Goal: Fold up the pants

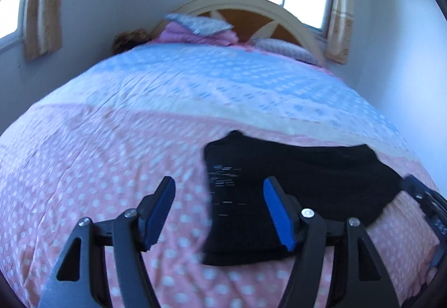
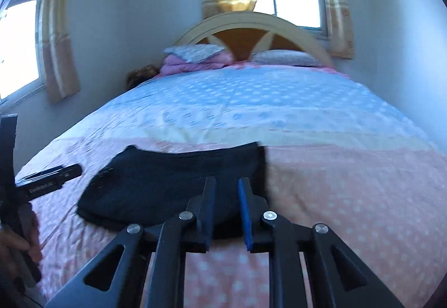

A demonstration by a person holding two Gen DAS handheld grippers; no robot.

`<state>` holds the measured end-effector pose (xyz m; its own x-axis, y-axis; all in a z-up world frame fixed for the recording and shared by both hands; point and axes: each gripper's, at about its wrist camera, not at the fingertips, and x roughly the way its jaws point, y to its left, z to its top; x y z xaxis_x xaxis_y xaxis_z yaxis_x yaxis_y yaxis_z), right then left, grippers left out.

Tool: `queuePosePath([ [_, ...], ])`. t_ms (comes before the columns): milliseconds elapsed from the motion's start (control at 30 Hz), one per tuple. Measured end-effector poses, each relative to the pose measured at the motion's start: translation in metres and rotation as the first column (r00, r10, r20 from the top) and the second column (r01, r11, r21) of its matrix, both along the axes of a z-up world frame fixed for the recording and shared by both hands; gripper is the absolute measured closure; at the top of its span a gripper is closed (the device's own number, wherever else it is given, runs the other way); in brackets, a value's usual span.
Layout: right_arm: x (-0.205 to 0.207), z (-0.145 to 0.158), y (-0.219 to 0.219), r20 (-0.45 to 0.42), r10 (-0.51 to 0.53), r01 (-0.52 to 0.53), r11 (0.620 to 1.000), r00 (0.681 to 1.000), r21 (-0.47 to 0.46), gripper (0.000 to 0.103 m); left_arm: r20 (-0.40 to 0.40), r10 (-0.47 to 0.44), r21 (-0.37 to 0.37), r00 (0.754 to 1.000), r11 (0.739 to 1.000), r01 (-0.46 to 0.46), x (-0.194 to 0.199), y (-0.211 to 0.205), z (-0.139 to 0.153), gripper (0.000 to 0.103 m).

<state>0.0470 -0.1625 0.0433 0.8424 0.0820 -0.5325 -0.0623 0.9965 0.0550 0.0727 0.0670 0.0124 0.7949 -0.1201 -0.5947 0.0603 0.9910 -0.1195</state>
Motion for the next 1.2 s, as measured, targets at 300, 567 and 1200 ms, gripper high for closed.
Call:
queuePosePath([
  [300,0.023,-0.055,-0.020,-0.157,0.023,0.007,0.982,0.987,0.189,0.085,-0.124,0.004,0.131,0.992,0.991,0.013,0.016,-0.032,-0.047,0.030],
  [567,0.025,-0.059,-0.011,-0.157,0.001,0.016,0.994,0.988,0.112,0.085,-0.198,0.045,0.084,0.979,0.996,-0.029,0.025,-0.024,-0.056,0.000],
  [1200,-0.028,-0.060,0.007,-0.216,-0.039,0.077,0.982,0.976,0.172,0.049,-0.217,0.010,0.183,0.976,0.983,0.030,-0.025,-0.044,-0.060,0.000],
])
